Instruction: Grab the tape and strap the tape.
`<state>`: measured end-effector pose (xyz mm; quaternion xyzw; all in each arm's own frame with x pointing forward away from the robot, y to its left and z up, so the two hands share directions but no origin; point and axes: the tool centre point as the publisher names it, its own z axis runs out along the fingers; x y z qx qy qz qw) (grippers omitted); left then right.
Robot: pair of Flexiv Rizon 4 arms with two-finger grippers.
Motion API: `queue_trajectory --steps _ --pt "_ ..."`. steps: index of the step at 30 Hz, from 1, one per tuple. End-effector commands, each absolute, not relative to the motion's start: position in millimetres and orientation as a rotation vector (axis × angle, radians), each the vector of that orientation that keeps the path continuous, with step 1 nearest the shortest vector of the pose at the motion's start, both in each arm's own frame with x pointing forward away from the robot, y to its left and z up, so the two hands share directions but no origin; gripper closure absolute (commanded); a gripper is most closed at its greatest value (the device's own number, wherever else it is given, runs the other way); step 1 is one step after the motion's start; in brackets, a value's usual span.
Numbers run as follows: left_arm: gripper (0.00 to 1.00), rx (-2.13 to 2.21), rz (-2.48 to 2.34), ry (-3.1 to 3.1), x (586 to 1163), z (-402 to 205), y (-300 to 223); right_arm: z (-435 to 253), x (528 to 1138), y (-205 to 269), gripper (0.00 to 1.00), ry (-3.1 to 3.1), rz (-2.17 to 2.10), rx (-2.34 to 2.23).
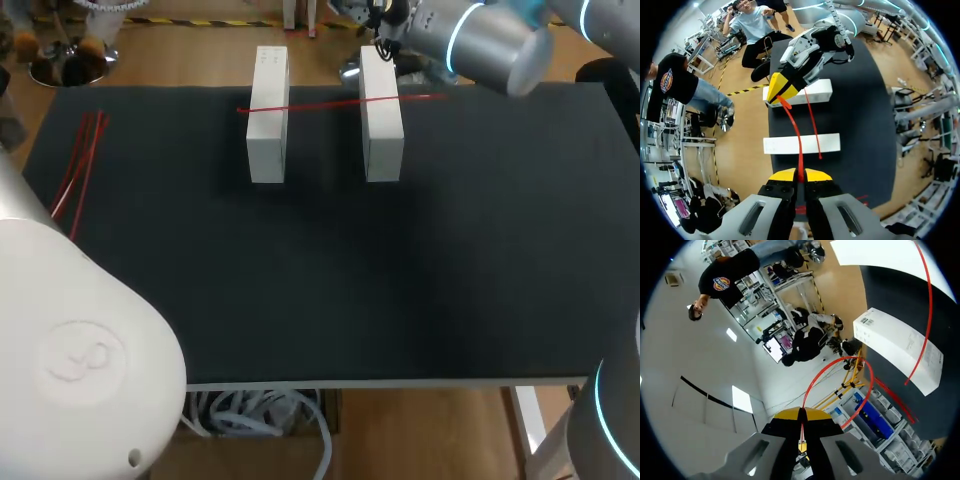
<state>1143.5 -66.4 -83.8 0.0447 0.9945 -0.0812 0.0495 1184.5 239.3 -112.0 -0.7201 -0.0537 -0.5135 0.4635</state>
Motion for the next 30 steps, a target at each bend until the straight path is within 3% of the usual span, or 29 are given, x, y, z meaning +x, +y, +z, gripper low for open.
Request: queue_trajectory --steps 1,30 --pt "1.00 0.136 -0.244 3.031 1143.1 -83.1 -66.6 -109.9 1187.5 242.1 1.00 -0.165 -1.270 -1.771" --pt "1.00 0.136 -0.244 3.031 1143.1 -83.1 -66.6 -106.5 1189.8 243.9 1.00 -0.133 -1.262 -1.751"
